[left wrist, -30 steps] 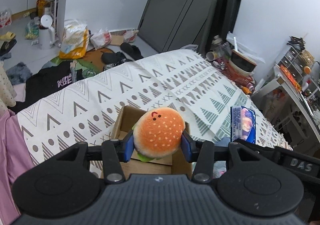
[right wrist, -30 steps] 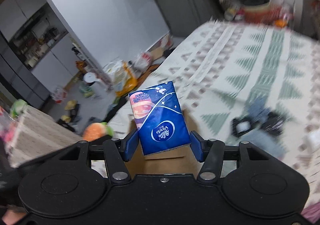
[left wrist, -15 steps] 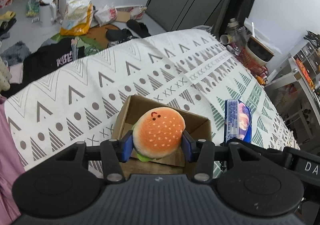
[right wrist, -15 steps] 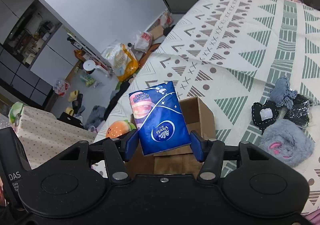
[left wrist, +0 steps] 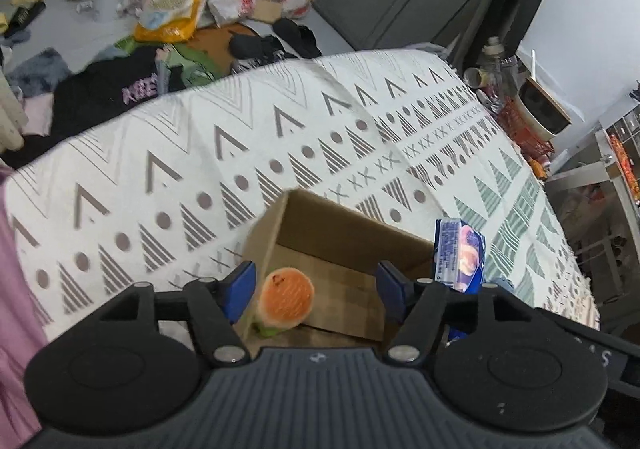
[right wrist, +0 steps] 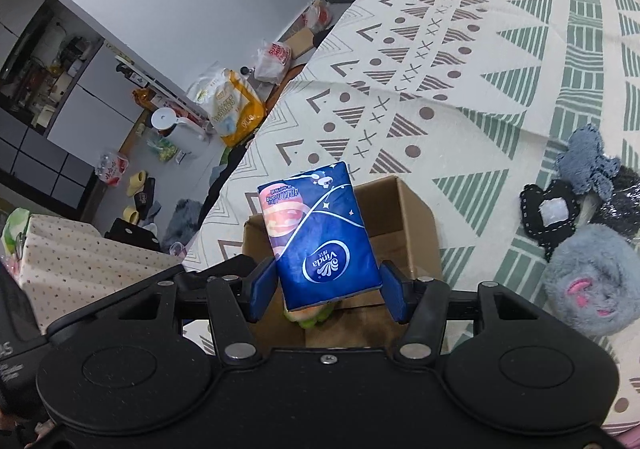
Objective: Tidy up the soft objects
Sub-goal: 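Carry burger and tissue pack into the cardboard box and release both, then grasp the white plastic bag with right tool while left grasps black bag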
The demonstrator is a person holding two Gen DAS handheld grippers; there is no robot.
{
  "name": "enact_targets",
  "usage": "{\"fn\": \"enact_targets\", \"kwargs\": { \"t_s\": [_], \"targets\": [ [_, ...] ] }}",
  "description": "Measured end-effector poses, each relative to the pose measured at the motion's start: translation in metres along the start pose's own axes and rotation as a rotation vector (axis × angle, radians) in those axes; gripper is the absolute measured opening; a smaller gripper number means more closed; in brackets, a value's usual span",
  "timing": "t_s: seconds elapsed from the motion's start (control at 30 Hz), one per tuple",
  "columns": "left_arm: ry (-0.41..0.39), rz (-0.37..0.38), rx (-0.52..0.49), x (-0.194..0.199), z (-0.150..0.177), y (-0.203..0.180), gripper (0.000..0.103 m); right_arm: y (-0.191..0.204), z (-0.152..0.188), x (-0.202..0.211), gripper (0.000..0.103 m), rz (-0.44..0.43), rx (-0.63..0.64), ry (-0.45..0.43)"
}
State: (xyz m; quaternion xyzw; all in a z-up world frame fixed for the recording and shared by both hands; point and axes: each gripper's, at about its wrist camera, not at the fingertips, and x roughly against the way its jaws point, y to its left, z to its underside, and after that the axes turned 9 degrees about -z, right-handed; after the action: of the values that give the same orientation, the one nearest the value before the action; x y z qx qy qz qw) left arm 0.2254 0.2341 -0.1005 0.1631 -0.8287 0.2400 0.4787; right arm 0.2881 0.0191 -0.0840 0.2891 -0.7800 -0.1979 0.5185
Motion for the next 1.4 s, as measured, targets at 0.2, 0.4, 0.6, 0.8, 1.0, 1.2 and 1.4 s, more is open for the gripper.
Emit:
{"fn": "enact_targets", "kwargs": {
  "t_s": [0.2, 0.4, 0.6, 0.8, 1.0, 1.2, 1.4],
  "targets": [
    [-0.028, -0.03, 0.004, 0.018, -0.004, 0.006, 0.067, 0.008, 0.0, -0.005, 0.062, -0.03, 0.03, 0.008],
    [-0.032, -0.047, 0.007, 0.034, -0.001, 0.004, 0.074, -0.001, 0.0, 0.016, 0.084, -0.024, 0.037, -0.018],
    [-0.034, -0.025, -0.008, 0.046, 0.009, -0.009, 0.078, -0.015, 0.005, 0.047, 0.091, 0.015, 0.056, -0.05],
    [-0.068, 0.0, -0.042, 0.064, 0.017, -0.028, 0.087, -0.024, 0.012, 0.074, 0.097, 0.044, 0.087, -0.078],
    [-0.114, 0.01, -0.065, 0.082, 0.027, -0.045, 0.102, -0.034, 0.016, 0.1, 0.1, 0.081, 0.113, -0.102],
    [-0.134, 0.012, -0.115, 0.093, 0.038, -0.064, 0.102, -0.048, 0.021, 0.135, 0.103, 0.101, 0.162, -0.166],
    [-0.146, 0.007, -0.146, 0.096, 0.054, -0.087, 0.102, -0.071, 0.022, 0.164, 0.103, 0.12, 0.163, -0.194]
  ]
}}
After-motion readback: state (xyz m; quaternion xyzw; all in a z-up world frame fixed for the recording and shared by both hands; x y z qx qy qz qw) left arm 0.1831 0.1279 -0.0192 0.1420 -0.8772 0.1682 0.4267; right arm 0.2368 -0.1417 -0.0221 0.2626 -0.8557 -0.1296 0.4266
